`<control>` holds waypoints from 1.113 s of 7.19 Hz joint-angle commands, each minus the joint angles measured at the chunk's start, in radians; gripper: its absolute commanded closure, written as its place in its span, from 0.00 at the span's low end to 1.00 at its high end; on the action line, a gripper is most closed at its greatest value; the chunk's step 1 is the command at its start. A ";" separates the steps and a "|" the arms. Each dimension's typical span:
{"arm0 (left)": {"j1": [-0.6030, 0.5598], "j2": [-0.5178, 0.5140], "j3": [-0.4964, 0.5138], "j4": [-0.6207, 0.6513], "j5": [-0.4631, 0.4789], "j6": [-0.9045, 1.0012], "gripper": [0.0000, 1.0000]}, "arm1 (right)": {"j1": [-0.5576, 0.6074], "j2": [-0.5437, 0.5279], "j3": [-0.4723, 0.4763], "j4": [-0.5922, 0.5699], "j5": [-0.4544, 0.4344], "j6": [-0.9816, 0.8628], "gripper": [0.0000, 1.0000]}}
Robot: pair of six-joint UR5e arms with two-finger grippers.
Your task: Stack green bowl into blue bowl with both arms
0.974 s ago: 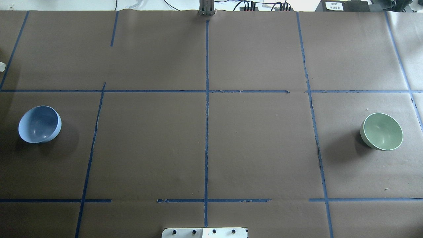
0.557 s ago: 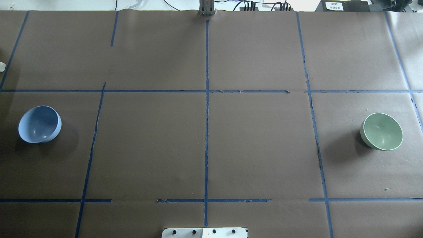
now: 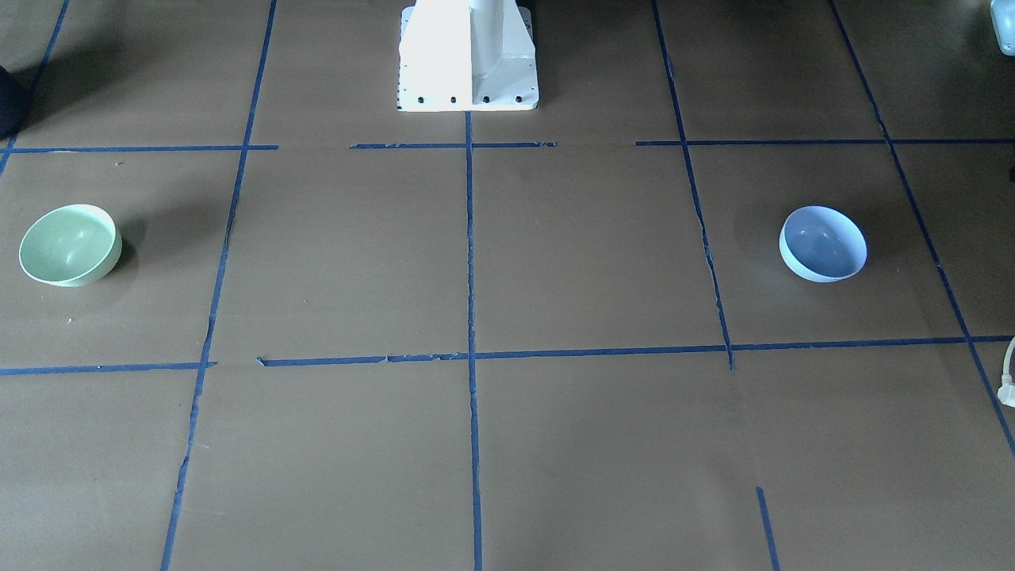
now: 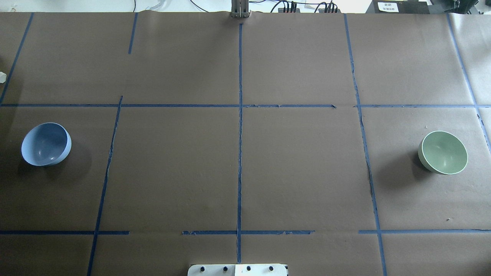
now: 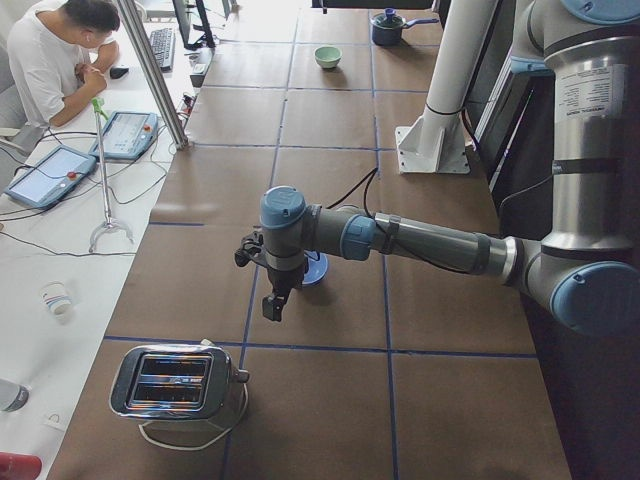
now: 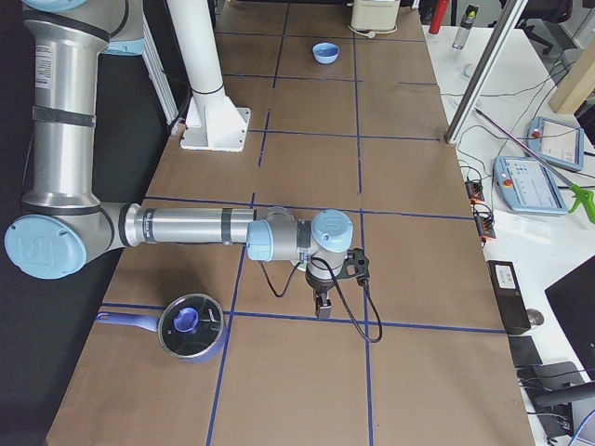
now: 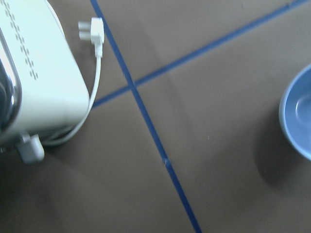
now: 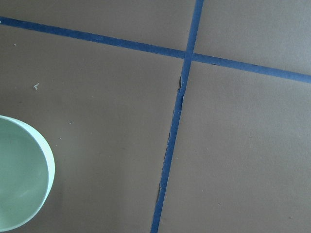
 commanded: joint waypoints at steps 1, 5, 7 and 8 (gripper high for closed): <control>0.084 -0.022 0.023 -0.165 0.000 -0.356 0.00 | -0.005 0.001 0.000 0.000 0.000 0.000 0.00; 0.403 0.045 0.113 -0.508 0.010 -0.871 0.00 | -0.010 0.001 -0.001 0.000 0.005 0.000 0.00; 0.499 0.042 0.207 -0.678 0.085 -1.002 0.00 | -0.010 -0.001 -0.003 0.000 0.005 0.000 0.00; 0.507 0.038 0.221 -0.693 0.086 -1.016 0.03 | -0.010 -0.001 -0.003 -0.001 0.005 0.000 0.00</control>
